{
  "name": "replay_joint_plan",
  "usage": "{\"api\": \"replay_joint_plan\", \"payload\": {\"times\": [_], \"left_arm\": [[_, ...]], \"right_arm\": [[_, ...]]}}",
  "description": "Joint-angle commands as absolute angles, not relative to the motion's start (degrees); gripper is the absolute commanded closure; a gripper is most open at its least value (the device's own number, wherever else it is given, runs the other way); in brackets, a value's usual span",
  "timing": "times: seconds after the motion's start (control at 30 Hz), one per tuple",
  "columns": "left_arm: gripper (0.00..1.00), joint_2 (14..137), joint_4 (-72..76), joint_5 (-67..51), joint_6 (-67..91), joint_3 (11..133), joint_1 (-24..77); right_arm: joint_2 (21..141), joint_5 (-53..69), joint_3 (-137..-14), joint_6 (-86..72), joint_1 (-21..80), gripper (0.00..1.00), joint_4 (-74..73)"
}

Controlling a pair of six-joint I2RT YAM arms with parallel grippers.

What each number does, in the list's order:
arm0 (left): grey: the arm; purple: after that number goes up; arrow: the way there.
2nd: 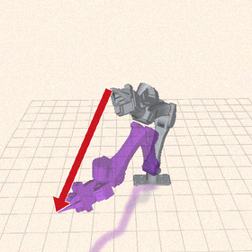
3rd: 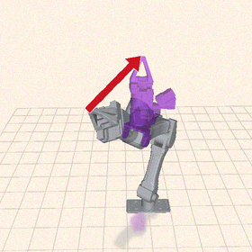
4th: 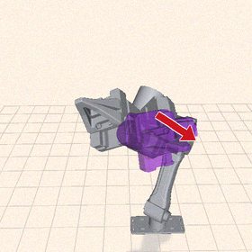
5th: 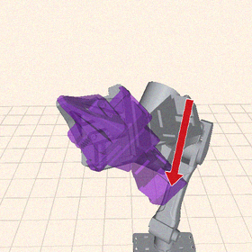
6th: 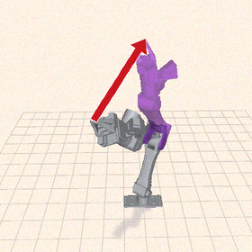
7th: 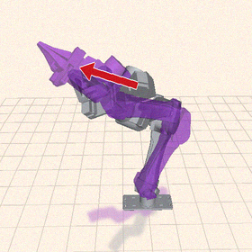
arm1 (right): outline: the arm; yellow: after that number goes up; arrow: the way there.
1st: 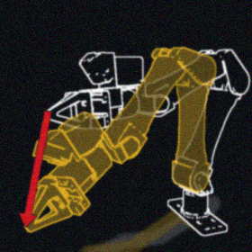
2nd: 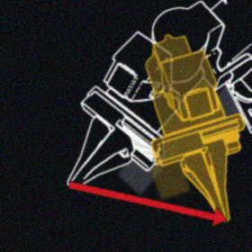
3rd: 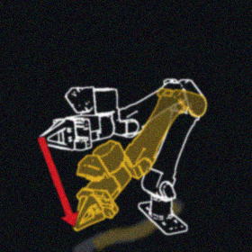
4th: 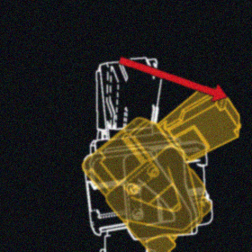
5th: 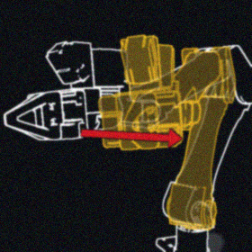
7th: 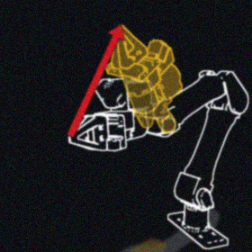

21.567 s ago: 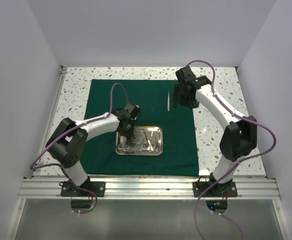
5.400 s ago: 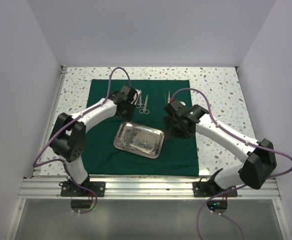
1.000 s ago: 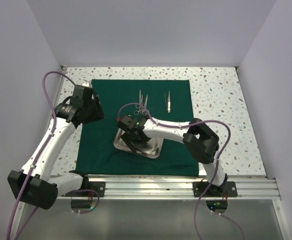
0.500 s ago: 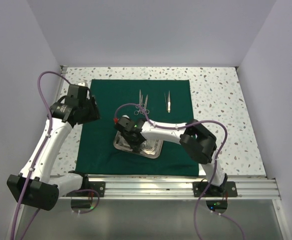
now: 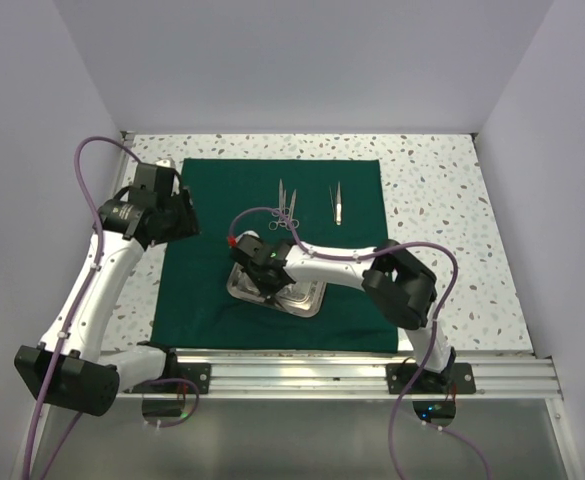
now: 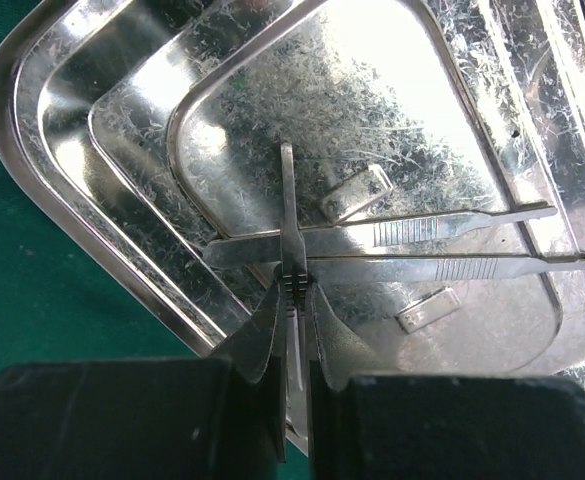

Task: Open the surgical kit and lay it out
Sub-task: Pick up the medical item from the container.

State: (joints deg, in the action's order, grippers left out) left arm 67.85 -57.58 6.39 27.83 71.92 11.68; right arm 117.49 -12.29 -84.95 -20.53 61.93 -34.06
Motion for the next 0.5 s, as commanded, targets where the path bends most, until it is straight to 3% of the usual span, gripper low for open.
{"api": "replay_joint_plan", "payload": {"times": [0.0,0.27,0.47], "left_arm": [[0.43,67.6,-57.7,6.3,26.9,73.4,11.3],[0.43,65.5,-57.3,7.1,27.1,74.4,11.3],[0.43,64.2,-59.8,10.5,27.9,77.7,11.2]], "right_arm": [[117.3,-10.5,-86.6,-22.3,61.8,1.0,-36.4],[114.6,-10.6,-101.1,-23.6,61.6,1.0,-46.0],[121.5,-12.0,-116.1,-28.6,58.3,1.0,-50.8]]}}
